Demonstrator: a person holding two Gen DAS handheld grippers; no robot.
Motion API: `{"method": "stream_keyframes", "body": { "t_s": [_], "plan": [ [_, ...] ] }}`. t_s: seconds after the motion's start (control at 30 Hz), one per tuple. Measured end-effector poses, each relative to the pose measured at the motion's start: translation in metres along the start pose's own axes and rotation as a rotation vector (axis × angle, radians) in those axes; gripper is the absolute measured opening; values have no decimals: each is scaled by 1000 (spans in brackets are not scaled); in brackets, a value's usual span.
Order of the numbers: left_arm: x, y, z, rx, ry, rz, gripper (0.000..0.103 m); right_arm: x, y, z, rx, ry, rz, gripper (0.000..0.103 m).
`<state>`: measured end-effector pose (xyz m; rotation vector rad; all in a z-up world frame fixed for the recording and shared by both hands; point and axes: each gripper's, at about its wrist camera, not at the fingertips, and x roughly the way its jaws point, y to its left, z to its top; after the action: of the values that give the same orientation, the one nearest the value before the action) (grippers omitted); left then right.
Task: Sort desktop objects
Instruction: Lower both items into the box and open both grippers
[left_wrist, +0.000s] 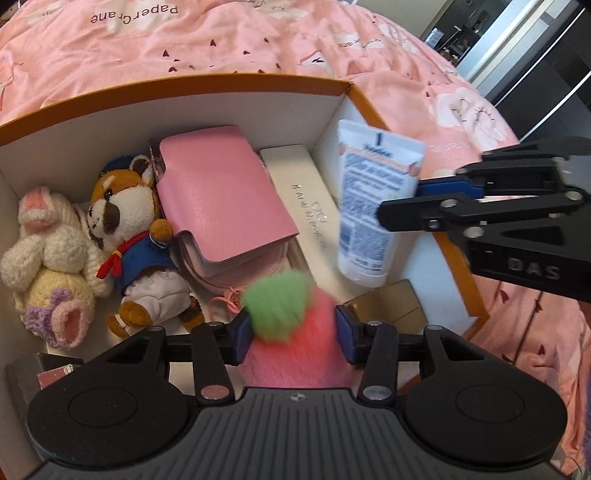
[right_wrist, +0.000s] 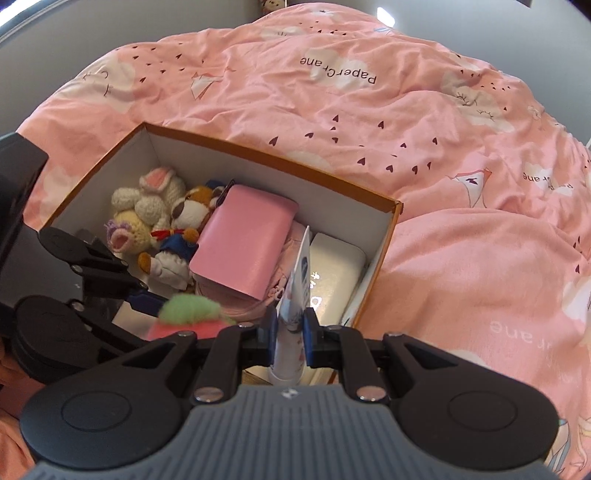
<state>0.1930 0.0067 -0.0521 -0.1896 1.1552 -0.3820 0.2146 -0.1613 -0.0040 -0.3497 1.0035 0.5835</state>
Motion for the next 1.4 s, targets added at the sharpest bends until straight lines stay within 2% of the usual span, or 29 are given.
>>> {"method": "stream_keyframes", "body": {
  "t_s": [0.27, 0.5, 0.83, 1.1, 1.4],
  "plan": [
    [-11, 1, 1, 0, -16, 11, 53, 12, -8, 20, -21, 46, 43, 16],
    [-11, 2, 0, -10, -9, 20, 53, 41, -16, 41, -38, 84, -7, 16],
    [-10, 8, -2, -32, -13, 15, 53, 60, -17, 50, 91, 124, -85, 17],
    [-10, 10, -6, -45, -8, 16, 53, 52, -16, 47, 125, 129, -35, 17],
    [-12, 9, -7, -45, -9, 34, 53, 48, 14, 28, 2, 167, 10, 17]
  ]
}}
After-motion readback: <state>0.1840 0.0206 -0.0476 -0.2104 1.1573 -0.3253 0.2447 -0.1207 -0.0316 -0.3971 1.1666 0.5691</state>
